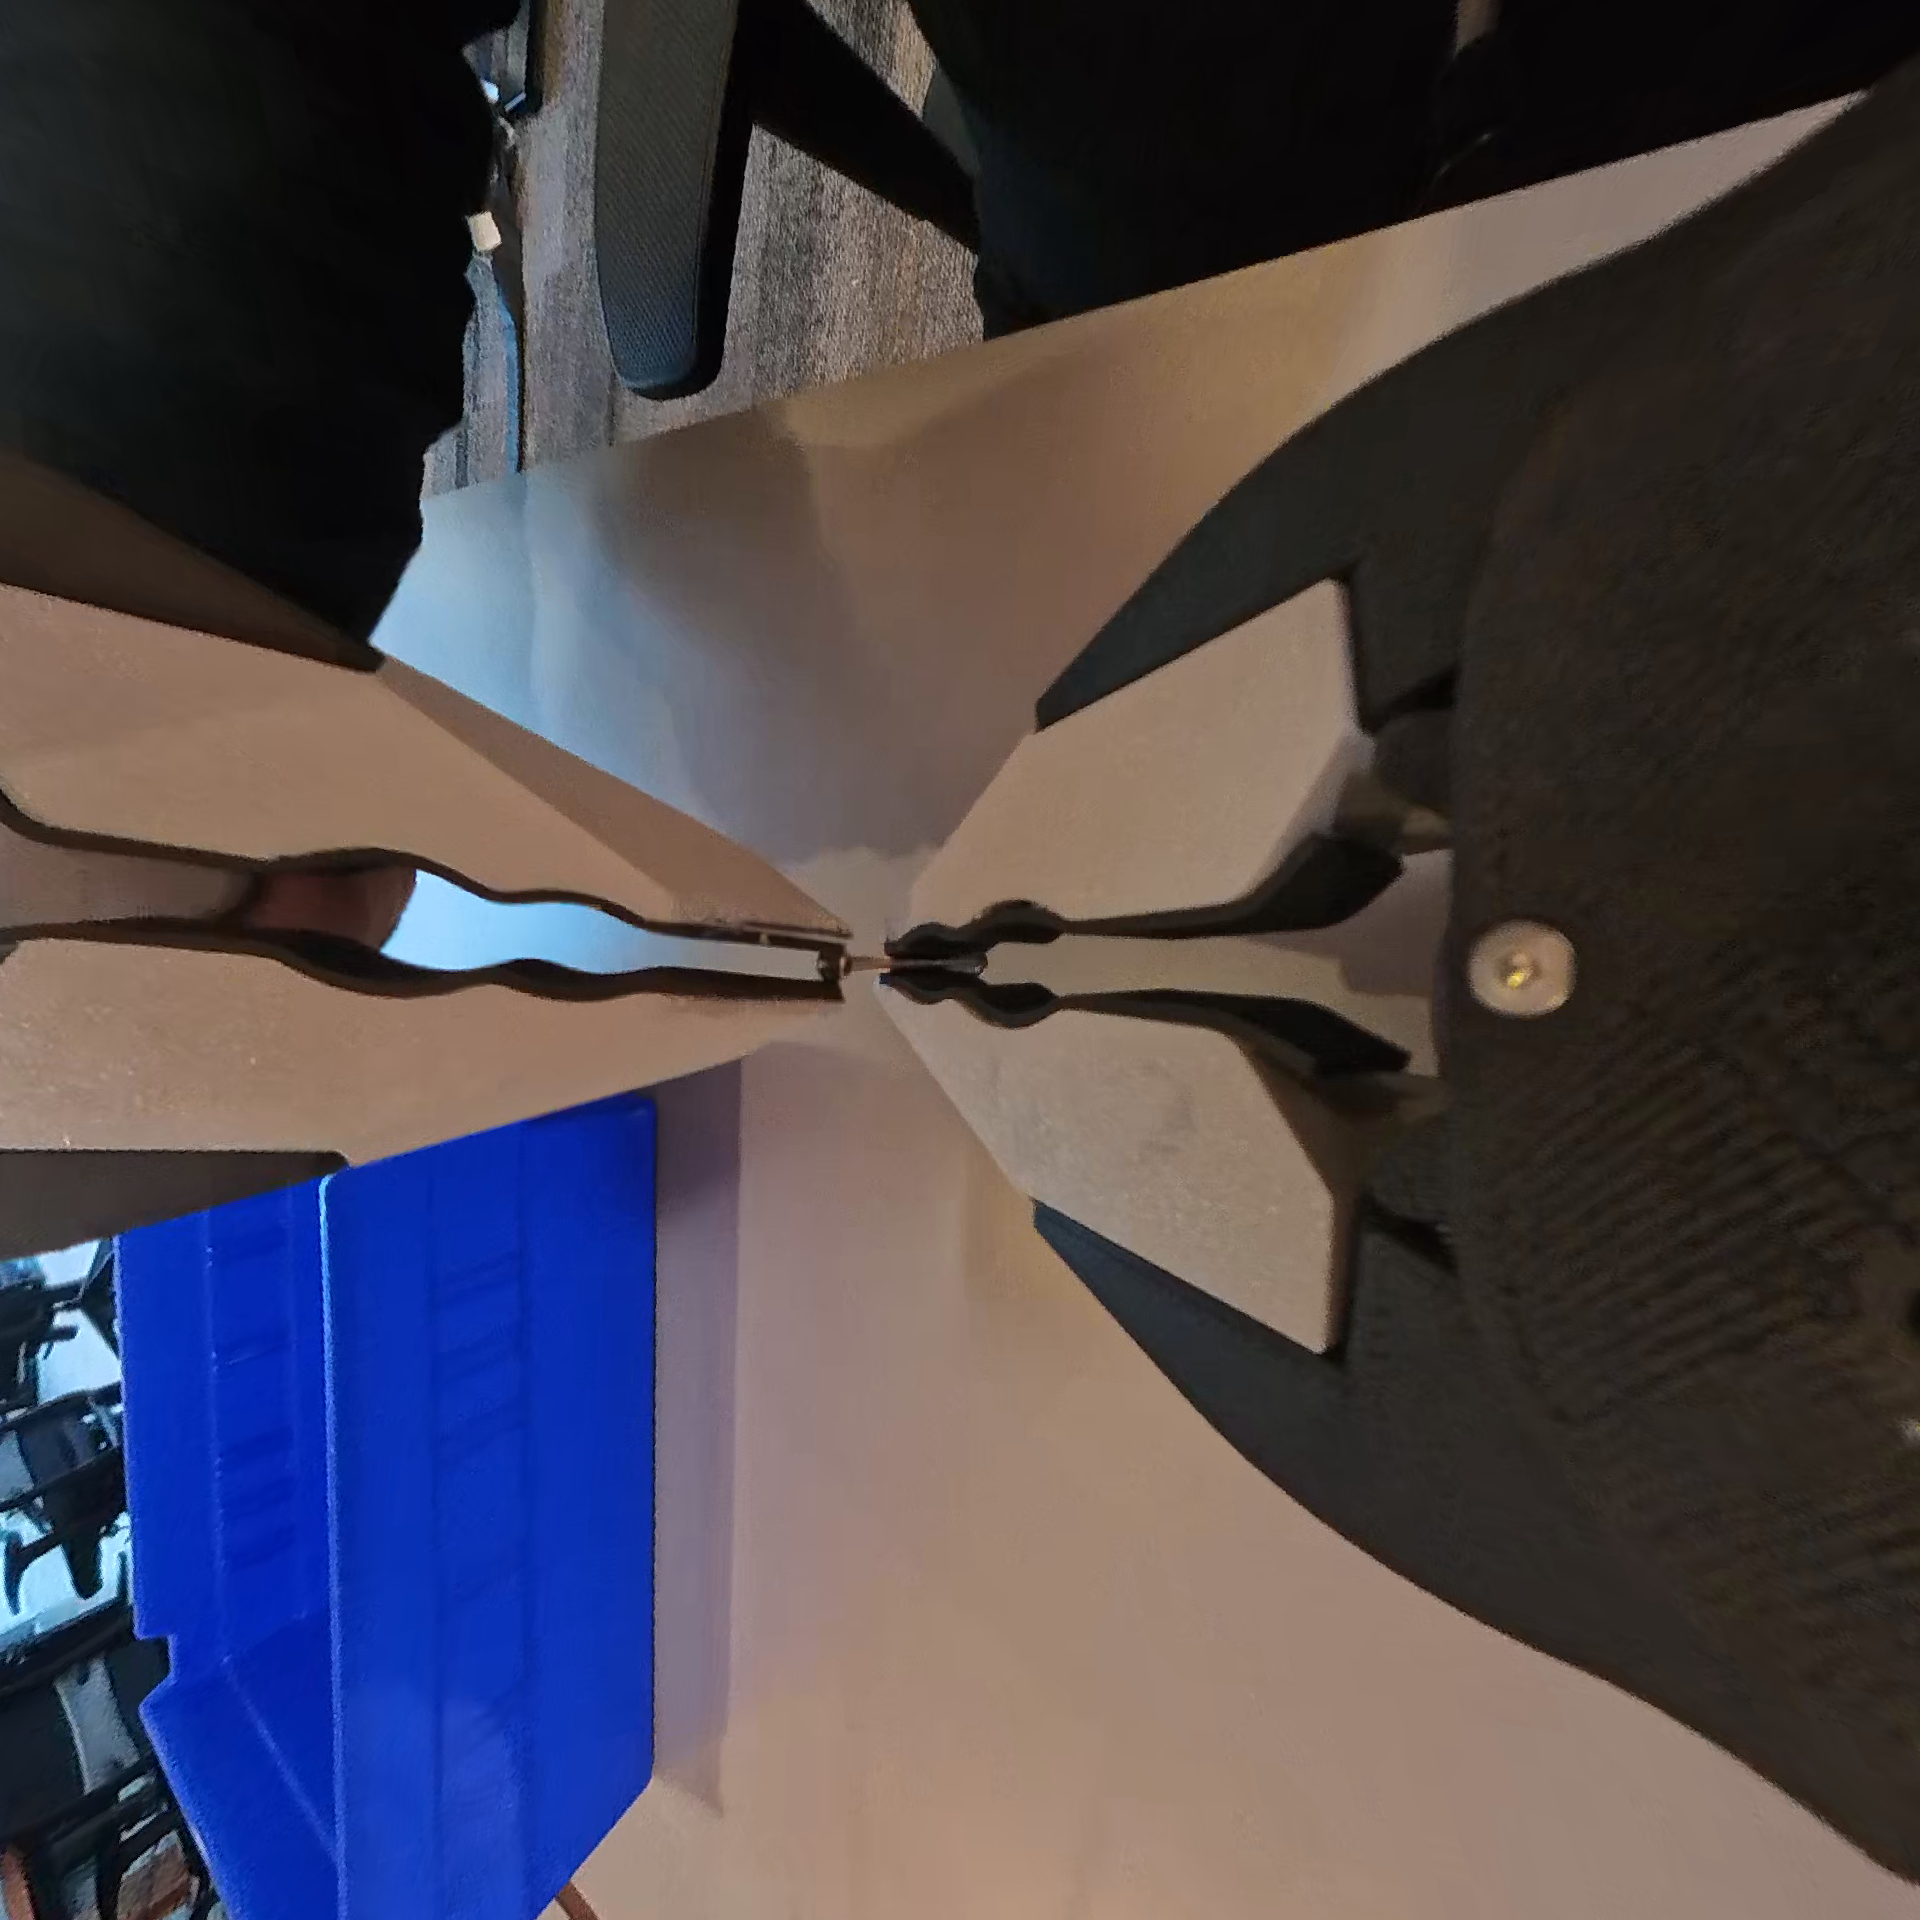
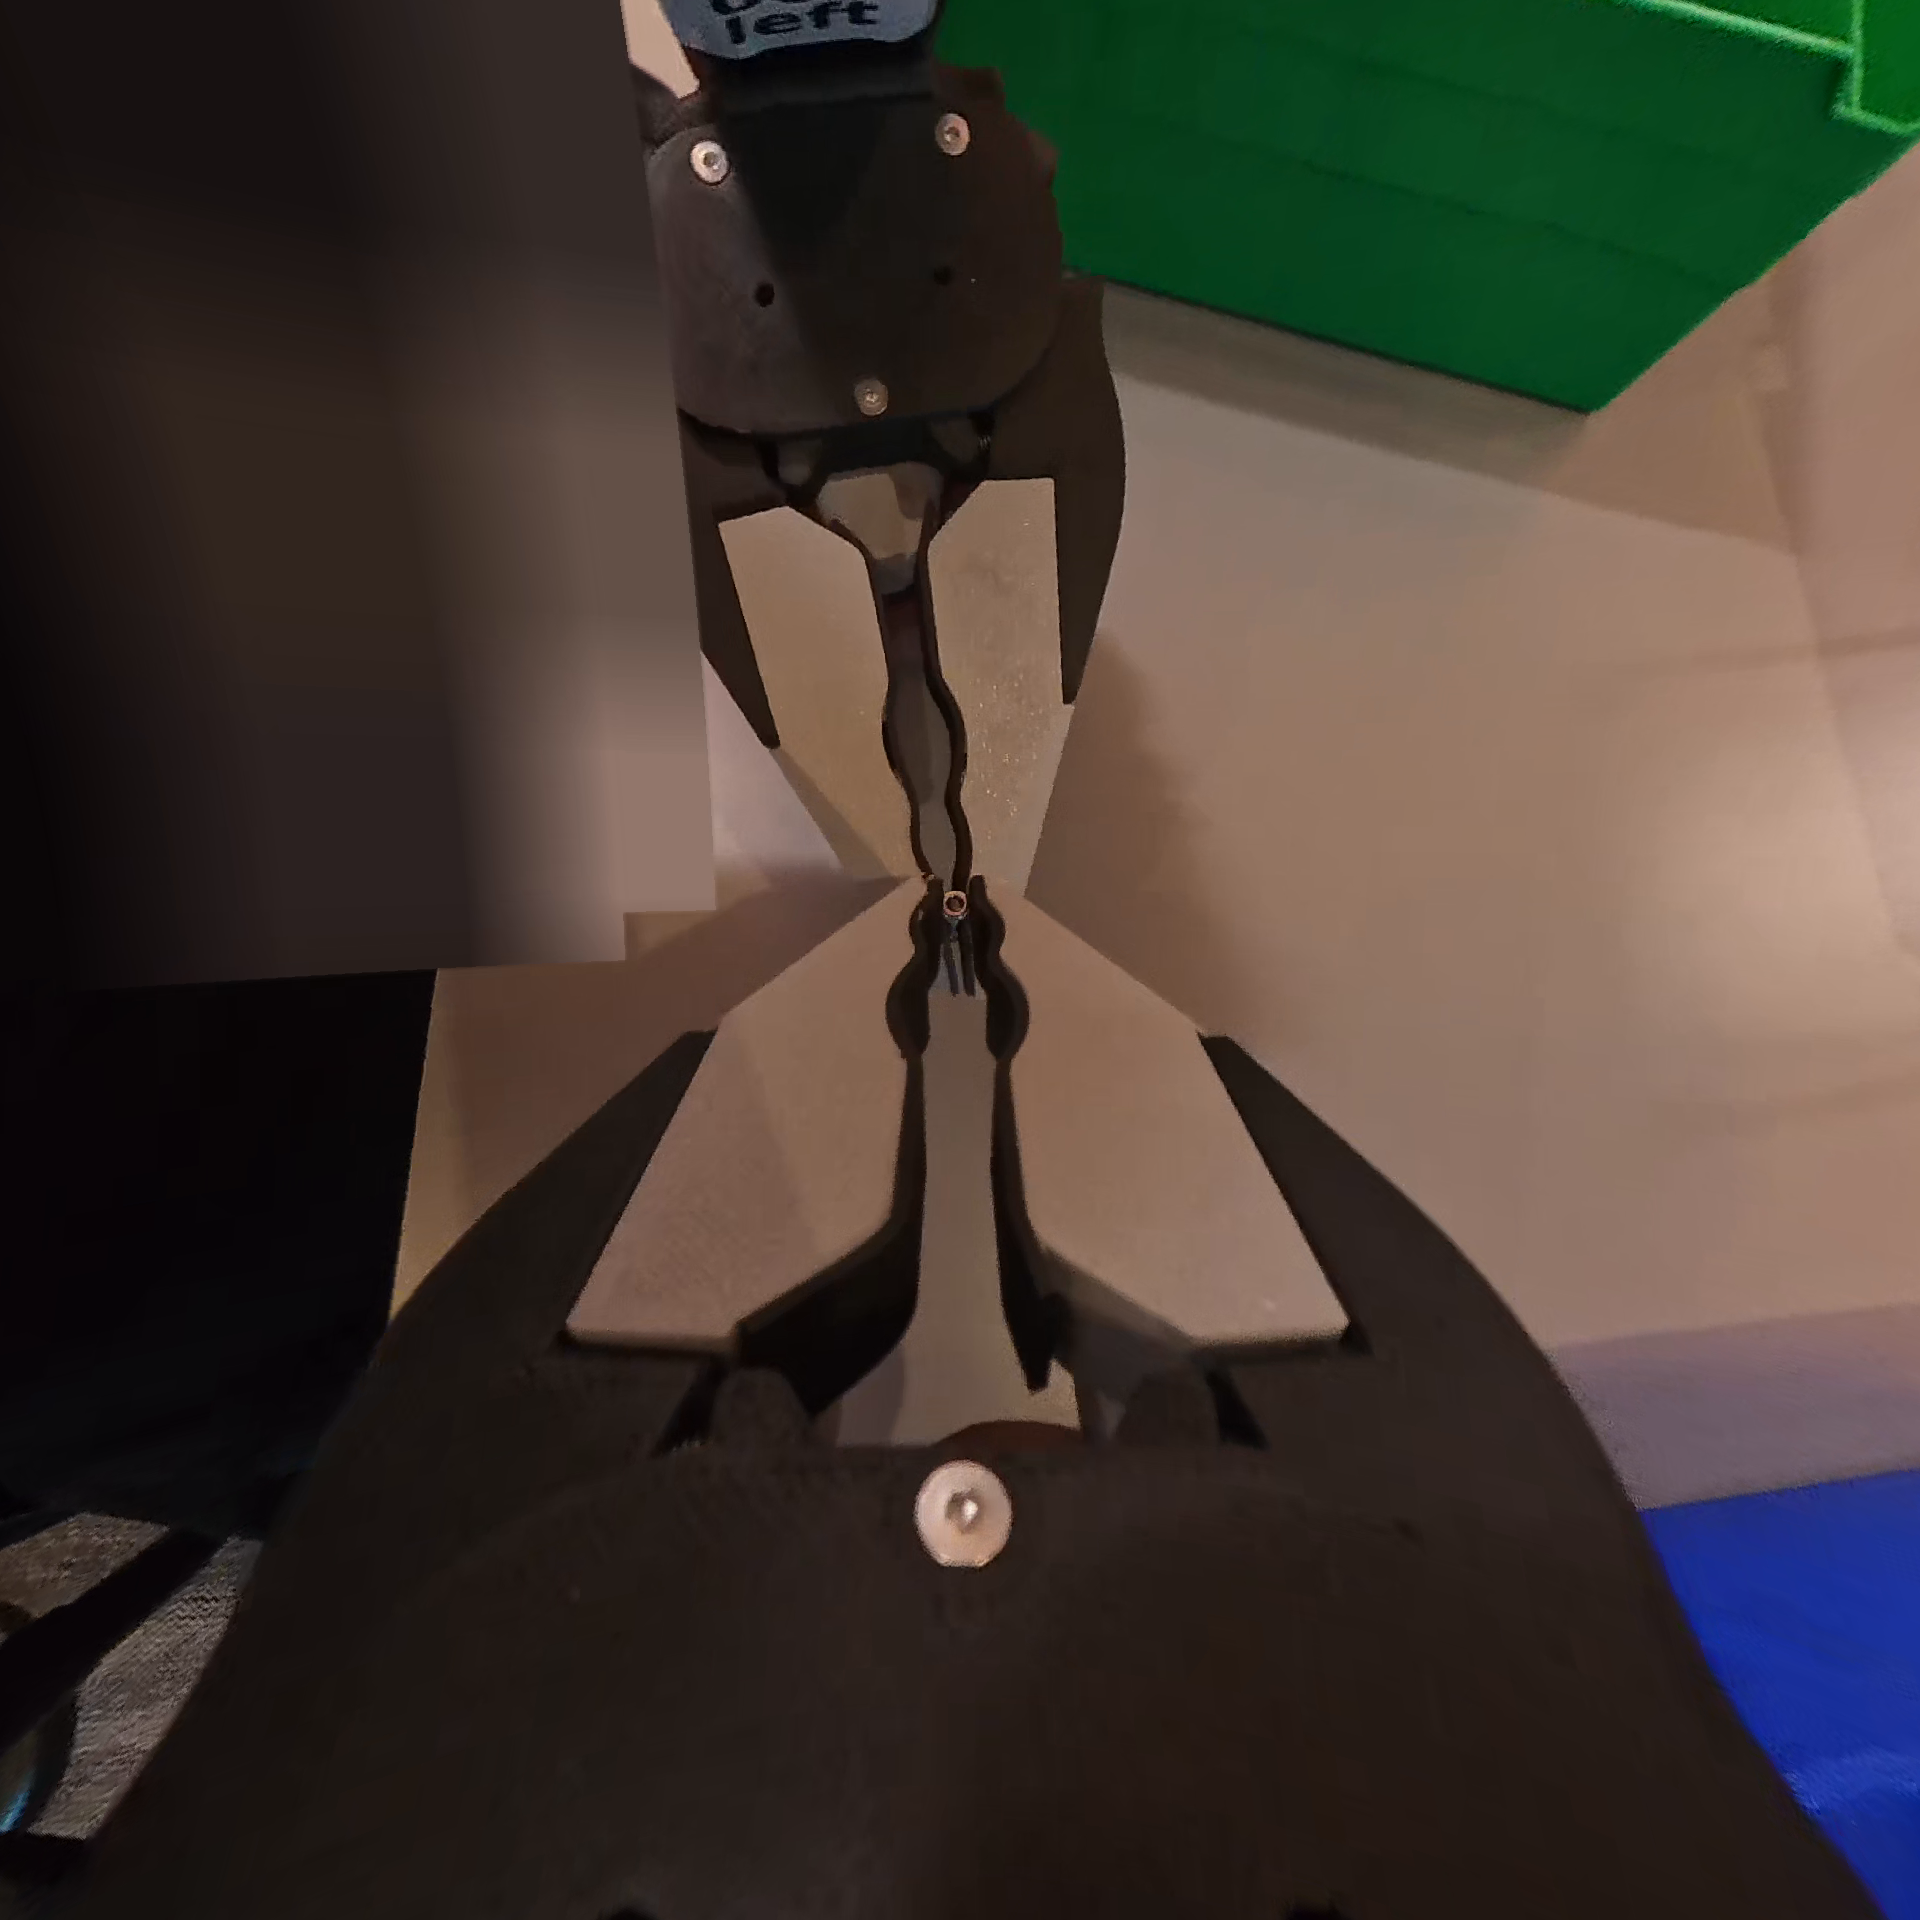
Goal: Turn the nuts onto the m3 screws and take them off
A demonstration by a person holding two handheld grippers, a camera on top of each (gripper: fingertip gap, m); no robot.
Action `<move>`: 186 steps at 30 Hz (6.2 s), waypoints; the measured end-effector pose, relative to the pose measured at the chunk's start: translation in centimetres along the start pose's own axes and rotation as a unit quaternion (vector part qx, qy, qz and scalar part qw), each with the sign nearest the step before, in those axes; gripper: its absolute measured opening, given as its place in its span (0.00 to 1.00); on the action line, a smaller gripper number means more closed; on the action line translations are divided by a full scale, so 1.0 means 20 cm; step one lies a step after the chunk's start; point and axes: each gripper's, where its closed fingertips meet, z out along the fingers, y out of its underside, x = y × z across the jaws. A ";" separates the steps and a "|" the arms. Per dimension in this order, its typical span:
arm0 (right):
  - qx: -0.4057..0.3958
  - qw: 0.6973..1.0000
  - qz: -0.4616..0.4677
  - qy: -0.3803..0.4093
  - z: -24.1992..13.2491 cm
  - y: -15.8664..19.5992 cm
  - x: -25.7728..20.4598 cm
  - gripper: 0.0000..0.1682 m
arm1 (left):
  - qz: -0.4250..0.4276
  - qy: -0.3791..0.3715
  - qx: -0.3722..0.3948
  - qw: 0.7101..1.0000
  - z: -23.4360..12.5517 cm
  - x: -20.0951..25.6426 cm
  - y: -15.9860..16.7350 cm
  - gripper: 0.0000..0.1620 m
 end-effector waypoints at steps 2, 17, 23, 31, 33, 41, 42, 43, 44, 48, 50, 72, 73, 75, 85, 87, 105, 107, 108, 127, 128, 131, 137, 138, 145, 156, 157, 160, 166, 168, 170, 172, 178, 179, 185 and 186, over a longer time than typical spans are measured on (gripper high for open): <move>-0.008 1.000 0.013 0.007 0.01 0.00 0.00 0.01 | 0.000 -0.003 -0.002 1.000 0.00 0.00 0.00 0.00; -0.048 0.989 0.123 0.068 0.02 0.02 0.05 0.01 | -0.015 -0.032 -0.018 0.999 0.00 -0.05 0.03 0.00; -0.041 0.984 0.159 0.068 0.03 0.02 0.06 0.01 | -0.022 -0.037 -0.023 0.999 0.01 -0.05 0.03 0.00; -0.022 0.985 0.158 0.068 0.01 0.01 0.07 0.01 | -0.026 -0.031 -0.023 0.999 0.01 -0.05 0.04 0.00; -0.014 0.985 0.158 0.067 0.00 0.01 0.07 0.02 | -0.028 -0.030 -0.022 0.999 0.01 -0.05 0.04 0.00; 0.081 0.990 0.096 0.064 -0.10 -0.04 0.06 0.06 | -0.037 0.000 -0.002 0.999 -0.01 -0.02 0.01 0.00; 0.108 0.989 0.082 0.052 -0.10 -0.05 0.04 0.07 | -0.038 0.008 0.004 0.999 -0.01 -0.01 0.00 0.00; 0.134 0.988 0.066 0.037 -0.11 -0.06 0.01 0.08 | -0.039 0.019 0.009 0.999 -0.01 0.00 -0.01 0.00; 0.161 0.986 0.047 0.019 -0.11 -0.07 -0.03 0.09 | -0.038 0.026 0.019 0.999 -0.02 0.01 -0.02 0.00; 0.221 0.975 0.025 0.014 -0.11 -0.06 -0.04 0.10 | -0.026 0.041 0.037 0.998 -0.02 0.04 -0.05 0.00; 0.247 0.969 0.027 0.007 -0.11 -0.08 -0.05 0.10 | -0.017 0.050 0.047 0.998 -0.03 0.07 -0.07 0.00; 0.268 0.963 0.010 0.007 -0.11 -0.05 -0.09 0.04 | 0.005 0.041 0.078 0.996 -0.04 0.08 -0.11 0.00; 0.271 0.962 0.011 0.008 -0.12 -0.04 -0.09 0.03 | 0.003 0.041 0.078 0.996 -0.04 0.08 -0.11 0.00; 0.279 0.960 0.016 0.018 -0.13 -0.05 -0.07 0.06 | 0.000 0.045 0.079 0.996 -0.04 0.08 -0.11 0.00; 0.275 0.961 0.016 0.016 -0.09 -0.07 -0.09 0.08 | 0.002 0.033 0.078 0.996 -0.04 0.07 -0.11 0.00; 0.286 0.958 0.031 0.005 -0.12 -0.05 -0.09 0.04 | -0.001 0.034 0.077 0.996 -0.04 0.06 -0.11 0.00; 0.284 0.957 0.056 0.024 -0.07 -0.08 -0.03 0.12 | -0.009 0.021 0.072 0.997 -0.03 0.04 -0.10 0.00; 0.273 0.961 0.048 0.018 -0.05 -0.08 -0.05 0.09 | -0.011 0.018 0.073 0.997 -0.03 0.03 -0.10 0.00; 0.272 0.961 0.046 0.022 -0.05 -0.07 -0.05 0.10 | -0.011 0.015 0.072 0.997 -0.04 0.02 -0.10 0.00; 0.310 0.946 0.089 0.017 -0.13 -0.04 -0.01 0.10 | -0.036 0.009 0.075 0.996 -0.04 -0.02 -0.10 0.00; 0.307 0.947 0.096 0.023 -0.12 -0.04 0.01 0.15 | -0.035 0.010 0.079 0.996 -0.05 -0.01 -0.10 0.00; 0.287 0.952 0.102 0.035 -0.06 -0.06 0.03 0.13 | -0.027 0.009 0.073 0.997 -0.03 0.00 -0.10 0.00; 0.283 0.953 0.095 0.043 -0.04 -0.07 0.03 0.01 | -0.040 0.010 0.070 0.997 -0.03 -0.01 -0.10 0.00; 0.283 0.953 0.100 0.046 -0.04 -0.06 0.04 0.01 | -0.040 0.007 0.068 0.997 -0.03 -0.01 -0.09 0.00; 0.320 0.931 0.147 0.098 -0.18 -0.04 0.14 0.01 | -0.043 -0.023 0.067 0.997 -0.03 -0.06 -0.09 0.19; 0.011 0.830 0.253 0.498 -0.99 0.67 0.68 0.32 | -0.051 -0.041 0.050 0.997 -0.03 -0.10 -0.06 0.16; 0.038 0.822 0.239 0.516 -1.04 0.62 0.70 0.30 | -0.051 -0.041 0.050 0.997 -0.03 -0.10 -0.06 0.16; 0.165 0.798 0.177 0.551 -1.20 0.36 0.67 0.23 | -0.053 -0.046 0.049 0.996 -0.04 -0.12 -0.06 0.16; 0.175 0.864 0.190 0.431 -0.85 0.33 0.55 0.26 | -0.061 -0.039 0.043 0.996 -0.04 -0.13 -0.04 0.16; 0.195 0.870 0.172 0.420 -0.74 0.34 0.50 0.25 | -0.061 -0.037 0.036 0.997 -0.04 -0.13 -0.03 0.16; 0.235 0.870 0.137 0.412 -0.65 0.31 0.41 0.25 | -0.059 -0.033 0.034 0.997 -0.04 -0.12 -0.03 0.17; 0.271 0.858 0.102 0.424 -0.59 0.29 0.33 0.20 | -0.056 -0.024 0.029 0.998 -0.03 -0.11 -0.02 0.18; 0.199 0.833 0.089 0.509 -0.56 0.37 0.28 0.20 | -0.016 -0.072 -0.017 0.997 -0.01 -0.14 0.03 0.22; 0.183 0.837 0.110 0.503 -0.52 0.41 0.29 0.24 | -0.012 -0.096 -0.021 0.995 -0.02 -0.16 0.04 0.22; 0.136 0.837 0.177 0.499 -0.48 0.55 0.35 0.37 | -0.101 -0.213 0.025 0.972 -0.17 -0.14 0.03 0.23; 0.137 0.834 0.176 0.505 -0.49 0.55 0.36 0.37 | -0.110 -0.232 0.021 0.966 -0.23 -0.12 0.05 0.23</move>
